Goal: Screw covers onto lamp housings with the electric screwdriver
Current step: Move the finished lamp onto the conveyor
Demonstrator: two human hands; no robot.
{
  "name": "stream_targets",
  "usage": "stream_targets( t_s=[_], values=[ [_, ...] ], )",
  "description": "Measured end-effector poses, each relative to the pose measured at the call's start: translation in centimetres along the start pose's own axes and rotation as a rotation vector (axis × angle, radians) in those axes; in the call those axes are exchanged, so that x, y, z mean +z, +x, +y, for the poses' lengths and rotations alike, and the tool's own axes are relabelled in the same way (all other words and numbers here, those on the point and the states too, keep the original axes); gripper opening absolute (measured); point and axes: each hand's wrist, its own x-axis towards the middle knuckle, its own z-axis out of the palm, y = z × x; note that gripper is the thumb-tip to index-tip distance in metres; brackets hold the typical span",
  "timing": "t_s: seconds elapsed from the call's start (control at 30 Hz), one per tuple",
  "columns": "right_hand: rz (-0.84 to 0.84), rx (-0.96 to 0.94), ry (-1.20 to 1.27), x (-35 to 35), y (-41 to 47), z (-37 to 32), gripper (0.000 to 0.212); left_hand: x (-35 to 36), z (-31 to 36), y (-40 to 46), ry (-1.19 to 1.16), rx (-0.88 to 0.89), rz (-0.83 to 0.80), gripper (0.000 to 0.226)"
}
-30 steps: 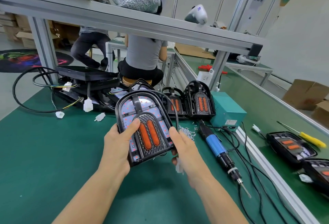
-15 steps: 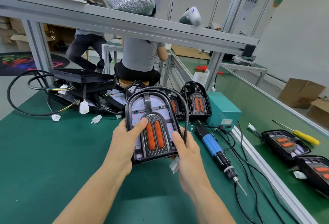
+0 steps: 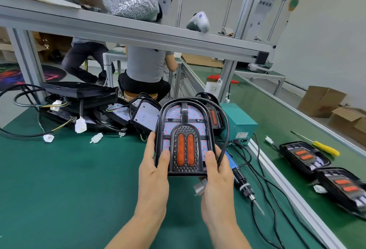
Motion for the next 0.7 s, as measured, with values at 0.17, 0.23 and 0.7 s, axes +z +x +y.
stream_targets(
  t_s=[0.17,0.23,0.7],
  values=[
    [0.048,-0.054,-0.035,-1.2,-0.2,-0.5,0.020,1.2,-0.1,0.1,0.007,-0.012,-0.042,0.049],
    [0.071,-0.055,-0.027,-1.7,-0.2,-0.8,0.021,1.9,-0.3,0.1,0.003,-0.018,-0.066,0.049],
    [0.146,-0.067,-0.044,-6.6,-0.4,-3.6,0.023,7.6,-1.2,-0.4,-0.014,-0.106,-0.268,0.044]
  ],
)
